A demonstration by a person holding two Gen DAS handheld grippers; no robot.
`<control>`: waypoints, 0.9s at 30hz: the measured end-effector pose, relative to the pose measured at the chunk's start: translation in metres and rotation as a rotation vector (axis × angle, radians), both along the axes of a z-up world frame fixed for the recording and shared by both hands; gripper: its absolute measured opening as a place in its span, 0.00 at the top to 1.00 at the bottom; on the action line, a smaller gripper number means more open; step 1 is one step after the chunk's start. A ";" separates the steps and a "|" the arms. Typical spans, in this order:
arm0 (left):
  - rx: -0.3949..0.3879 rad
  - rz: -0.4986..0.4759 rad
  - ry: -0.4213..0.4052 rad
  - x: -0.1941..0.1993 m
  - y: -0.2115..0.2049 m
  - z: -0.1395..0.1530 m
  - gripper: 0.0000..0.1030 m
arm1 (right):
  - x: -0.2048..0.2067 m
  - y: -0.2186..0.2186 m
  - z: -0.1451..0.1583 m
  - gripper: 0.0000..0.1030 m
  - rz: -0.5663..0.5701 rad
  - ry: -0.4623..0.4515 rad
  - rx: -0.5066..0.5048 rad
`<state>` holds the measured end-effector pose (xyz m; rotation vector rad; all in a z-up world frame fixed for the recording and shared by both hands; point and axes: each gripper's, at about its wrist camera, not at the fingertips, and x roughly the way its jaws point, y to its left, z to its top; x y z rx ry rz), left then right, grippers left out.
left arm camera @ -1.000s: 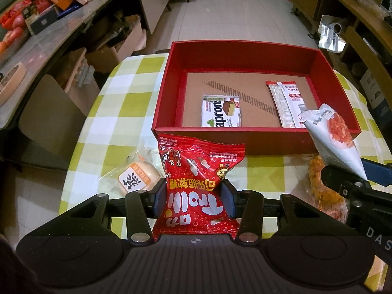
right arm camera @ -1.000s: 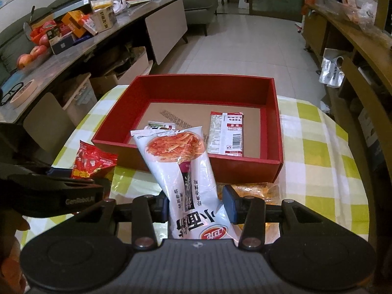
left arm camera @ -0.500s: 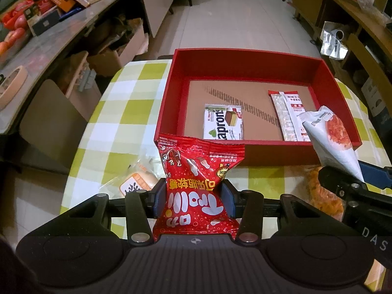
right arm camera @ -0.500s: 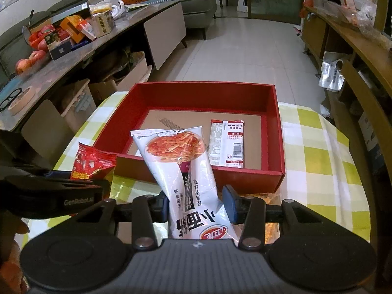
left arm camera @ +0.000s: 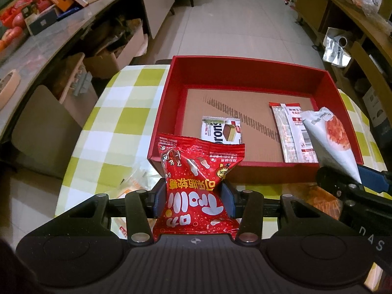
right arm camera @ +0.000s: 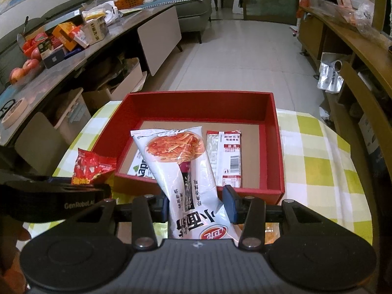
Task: Organize snacks
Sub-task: 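Carry the Trolli bag with left tool while right tool carries chips bag toward box, then lower both bags into the red box and open both tools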
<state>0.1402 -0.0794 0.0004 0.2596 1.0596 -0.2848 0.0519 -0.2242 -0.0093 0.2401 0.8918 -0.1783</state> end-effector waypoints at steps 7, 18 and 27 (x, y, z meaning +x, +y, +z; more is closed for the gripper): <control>-0.001 0.002 0.002 0.011 -0.008 -0.003 0.47 | 0.014 -0.006 -0.008 0.52 -0.012 0.008 0.001; -0.015 -0.001 -0.016 0.028 -0.018 -0.006 0.43 | 0.033 -0.015 -0.019 0.52 -0.032 0.018 0.013; -0.024 0.011 -0.024 0.049 -0.028 -0.013 0.43 | 0.052 -0.023 -0.027 0.53 -0.040 0.015 0.032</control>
